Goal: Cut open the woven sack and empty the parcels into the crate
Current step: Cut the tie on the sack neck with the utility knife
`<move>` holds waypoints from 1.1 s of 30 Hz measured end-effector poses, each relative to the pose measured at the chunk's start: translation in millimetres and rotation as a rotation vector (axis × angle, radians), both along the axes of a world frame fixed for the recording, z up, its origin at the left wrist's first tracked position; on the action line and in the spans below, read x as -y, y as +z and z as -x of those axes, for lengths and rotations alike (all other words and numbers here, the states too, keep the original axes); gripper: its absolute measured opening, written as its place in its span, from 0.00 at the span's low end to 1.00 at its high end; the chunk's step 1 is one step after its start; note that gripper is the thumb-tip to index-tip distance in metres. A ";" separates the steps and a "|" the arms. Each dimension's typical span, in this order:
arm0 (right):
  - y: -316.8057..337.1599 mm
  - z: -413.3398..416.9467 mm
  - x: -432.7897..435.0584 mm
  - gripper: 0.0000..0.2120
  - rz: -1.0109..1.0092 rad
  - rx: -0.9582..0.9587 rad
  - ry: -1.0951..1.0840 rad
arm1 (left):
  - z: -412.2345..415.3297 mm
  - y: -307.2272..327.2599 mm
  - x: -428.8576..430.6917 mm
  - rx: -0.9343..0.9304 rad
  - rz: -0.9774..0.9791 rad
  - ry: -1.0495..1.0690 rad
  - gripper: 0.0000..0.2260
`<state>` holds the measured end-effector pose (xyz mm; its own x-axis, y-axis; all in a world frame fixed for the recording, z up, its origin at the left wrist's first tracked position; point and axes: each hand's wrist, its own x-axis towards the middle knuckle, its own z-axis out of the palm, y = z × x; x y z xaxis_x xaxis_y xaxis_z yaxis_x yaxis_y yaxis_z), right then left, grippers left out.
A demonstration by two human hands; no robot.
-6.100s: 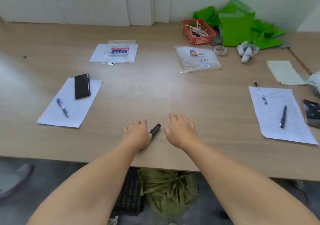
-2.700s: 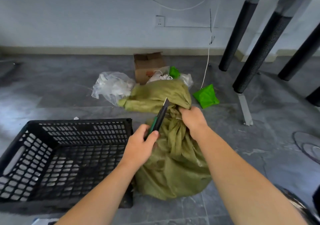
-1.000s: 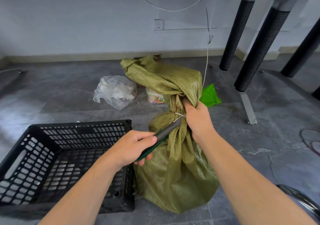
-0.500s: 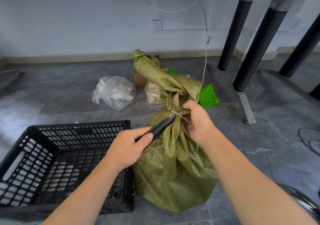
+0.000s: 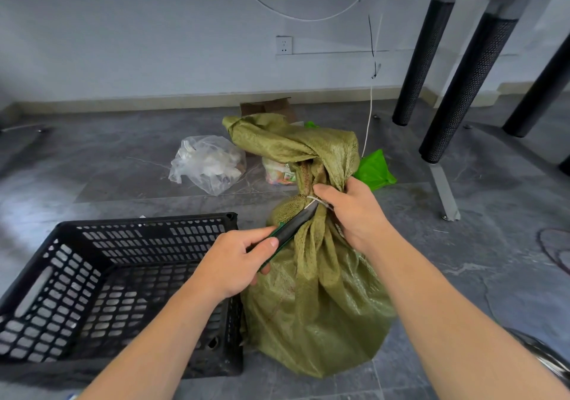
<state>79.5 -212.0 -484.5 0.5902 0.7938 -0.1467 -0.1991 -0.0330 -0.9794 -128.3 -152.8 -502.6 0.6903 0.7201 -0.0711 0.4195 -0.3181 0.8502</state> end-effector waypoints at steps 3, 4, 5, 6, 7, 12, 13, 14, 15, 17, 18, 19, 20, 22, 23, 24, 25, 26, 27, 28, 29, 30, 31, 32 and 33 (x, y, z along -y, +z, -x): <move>3.6 -0.3 0.2 0.06 -0.021 -0.064 -0.010 | -1.0 -3.9 1.6 0.017 -0.022 0.014 0.15; 4.6 0.2 0.3 0.06 -0.020 -0.075 -0.012 | -0.8 -5.9 2.2 0.025 -0.027 0.013 0.15; 4.9 0.7 0.2 0.05 -0.014 -0.083 -0.015 | -0.5 -7.9 3.4 0.035 -0.030 0.010 0.15; 4.7 1.2 0.0 0.05 -0.009 -0.091 -0.017 | -0.3 -10.7 4.6 0.045 -0.035 0.010 0.15; 4.9 2.0 0.0 0.04 0.000 -0.095 -0.017 | 0.3 -12.8 6.0 0.054 -0.043 0.013 0.15; 4.1 3.1 -2.8 0.07 0.017 -0.123 -0.039 | -1.4 -15.1 9.7 0.077 -0.092 0.061 0.16; 3.8 3.4 -3.1 0.08 0.019 -0.130 -0.049 | -2.0 -14.1 9.4 0.074 -0.098 0.068 0.16; 3.5 3.7 -3.3 0.09 0.019 -0.140 -0.057 | -2.7 -13.0 9.3 0.069 -0.102 0.074 0.15; 3.3 4.3 -3.4 0.09 0.023 -0.151 -0.068 | -3.1 -11.6 9.3 0.065 -0.105 0.079 0.15; 3.5 5.7 -3.4 0.07 0.031 -0.186 -0.092 | -3.9 -9.9 10.5 0.064 -0.112 0.101 0.15; 3.5 6.4 -3.7 0.06 0.033 -0.210 -0.098 | -4.4 -9.5 11.5 0.065 -0.122 0.111 0.15; 4.0 7.2 -3.9 0.06 0.037 -0.231 -0.100 | -5.0 -9.4 12.6 0.063 -0.136 0.120 0.15; 4.7 8.3 -4.2 0.06 0.041 -0.250 -0.101 | -5.7 -9.4 13.7 0.061 -0.154 0.128 0.15; 5.1 9.5 -5.4 0.05 0.051 -0.274 -0.113 | -7.2 -7.2 15.7 0.065 -0.186 0.142 0.15; 5.8 10.2 -5.8 0.04 0.055 -0.279 -0.125 | -7.9 -5.4 16.7 0.066 -0.195 0.146 0.16; 6.3 11.0 -6.1 0.03 0.057 -0.288 -0.134 | -8.6 -3.4 17.7 0.064 -0.201 0.148 0.16; 6.6 11.9 -6.1 0.04 0.056 -0.298 -0.139 | -9.2 -1.6 18.8 0.059 -0.210 0.145 0.16; 6.1 12.8 -6.5 0.05 0.057 -0.307 -0.143 | -9.9 -0.3 19.7 0.051 -0.218 0.140 0.16; 6.0 14.0 -6.1 0.05 0.058 -0.314 -0.146 | -10.6 0.7 20.4 0.040 -0.226 0.135 0.16; 5.1 15.2 -6.2 0.05 0.058 -0.318 -0.152 | -11.1 1.5 20.5 0.027 -0.232 0.133 0.16; 4.2 16.3 -6.0 0.05 0.056 -0.318 -0.160 | -11.6 2.2 19.8 0.013 -0.237 0.133 0.16; 2.7 17.2 -6.4 0.04 0.056 -0.312 -0.177 | -11.7 2.8 18.8 0.001 -0.236 0.131 0.16; 1.7 18.1 -6.3 0.04 0.059 -0.301 -0.197 | -11.9 3.9 17.6 -0.008 -0.224 0.130 0.16; 0.5 18.6 -6.9 0.05 0.064 -0.281 -0.219 | -12.5 5.5 16.0 -0.017 -0.198 0.131 0.16; 0.3 19.5 -7.1 0.05 0.069 -0.252 -0.241 | -12.7 8.3 14.7 -0.021 -0.163 0.132 0.16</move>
<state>60.1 -204.9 -484.2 0.6977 0.6193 -0.3602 -0.4447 -0.0198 -0.8955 -115.6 -167.5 -494.3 0.5886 0.8074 0.0401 0.4838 -0.3916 0.7827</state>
